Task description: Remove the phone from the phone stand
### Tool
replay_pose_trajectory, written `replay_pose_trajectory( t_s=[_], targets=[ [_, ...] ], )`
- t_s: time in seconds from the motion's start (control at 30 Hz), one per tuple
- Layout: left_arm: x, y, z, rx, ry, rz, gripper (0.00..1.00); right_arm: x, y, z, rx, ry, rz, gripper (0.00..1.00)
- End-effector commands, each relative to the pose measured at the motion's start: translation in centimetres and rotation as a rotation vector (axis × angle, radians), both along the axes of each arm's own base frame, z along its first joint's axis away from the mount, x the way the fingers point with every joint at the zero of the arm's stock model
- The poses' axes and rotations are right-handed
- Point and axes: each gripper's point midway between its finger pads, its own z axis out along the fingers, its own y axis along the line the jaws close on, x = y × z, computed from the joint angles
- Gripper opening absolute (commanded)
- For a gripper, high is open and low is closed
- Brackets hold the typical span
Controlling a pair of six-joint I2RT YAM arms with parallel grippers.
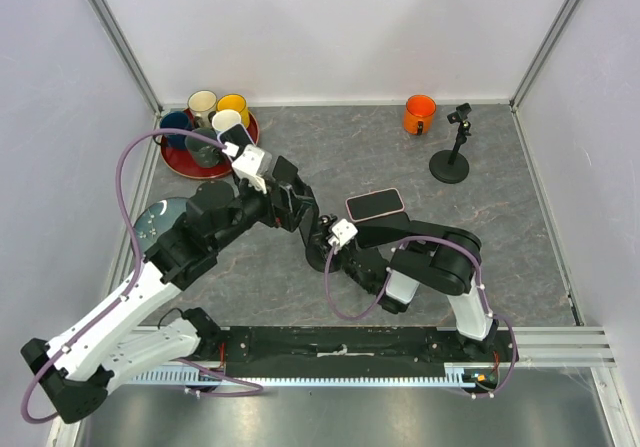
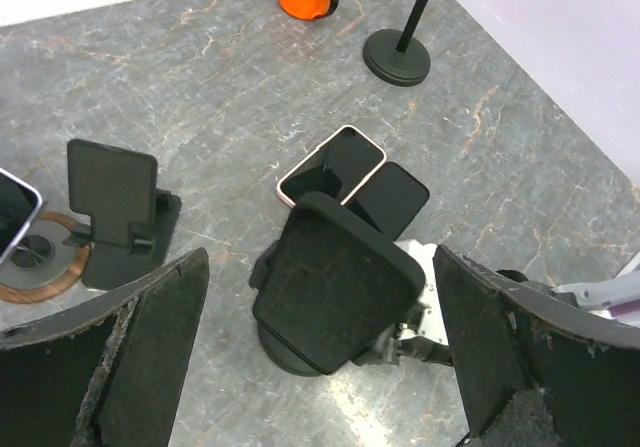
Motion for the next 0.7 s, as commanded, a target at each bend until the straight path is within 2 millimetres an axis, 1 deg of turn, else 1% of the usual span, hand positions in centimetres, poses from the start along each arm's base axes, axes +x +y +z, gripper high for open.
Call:
replay_pose_trajectory(
  t_s=[0.0, 0.03, 0.07, 0.1, 0.13, 0.17, 0.2, 0.23, 0.27, 0.3, 0.33, 0.37, 0.43, 0.47, 0.5, 0.67],
  targets=[
    [0.1, -0.1, 1.0, -0.055, 0.026, 0.142, 0.99, 2.2, -3.4, 1.8, 0.117, -0.082, -0.221, 0.0],
    [-0.9, -1.5, 0.9, -0.044, 0.025, 0.111, 0.99, 2.3, -3.4, 1.7, 0.116, -0.081, -0.229, 0.0],
    [-0.6, -1.3, 0.9, -0.021, 0.007, 0.157, 0.99, 2.2, -3.5, 1.5, 0.112, -0.08, -0.231, 0.0],
    [-0.4, -1.9, 0.1, 0.016, 0.013, 0.173, 0.99, 2.1, -3.4, 1.4, 0.11, -0.079, -0.231, 0.0],
    [-1.2, -2.9, 0.3, 0.027, 0.002, 0.162, 0.99, 2.2, -3.4, 1.4, 0.113, -0.078, -0.235, 0.0],
    [-0.5, -2.1, -0.1, 0.065, -0.011, 0.249, 0.99, 2.2, -3.4, 1.4, 0.11, -0.079, -0.235, 0.0],
    [-0.4, -2.1, 0.2, 0.074, -0.021, 0.286, 0.99, 2.2, -3.4, 1.3, 0.109, -0.078, -0.235, 0.0],
    [-0.6, -2.8, -0.6, 0.117, -0.025, 0.301, 0.99, 2.2, -3.4, 1.3, 0.109, -0.078, -0.238, 0.0],
    [-0.2, -1.6, -0.7, 0.154, -0.047, 0.399, 0.99, 2.2, -3.4, 1.4, 0.11, -0.079, -0.238, 0.0],
    [-0.1, -1.4, -0.3, 0.159, -0.055, 0.438, 0.98, 2.2, -3.5, 1.4, 0.109, -0.08, -0.241, 0.0],
    [-0.3, -1.9, -0.8, 0.176, -0.051, 0.454, 0.97, 2.2, -3.5, 1.5, 0.112, -0.081, -0.243, 0.0],
    [-0.1, -1.4, -0.7, 0.183, -0.062, 0.505, 0.97, 2.2, -3.5, 1.4, 0.11, -0.079, -0.246, 0.0],
    [-0.4, -1.5, -0.8, 0.186, -0.066, 0.536, 0.92, 2.2, -3.6, 1.4, 0.11, -0.079, -0.251, 0.0],
    [-0.4, -1.2, -0.7, 0.187, -0.074, 0.561, 0.9, 2.2, -3.6, 1.4, 0.109, -0.08, -0.251, 0.0],
    [-0.6, -1.2, -1.0, 0.199, -0.073, 0.562, 0.87, 2.2, -3.6, 1.4, 0.11, -0.079, -0.251, 0.0],
    [-1.1, -1.9, -2.8, 0.208, -0.037, 0.551, 0.84, 2.3, -3.7, 1.3, 0.109, -0.078, -0.257, 0.0]
  ],
)
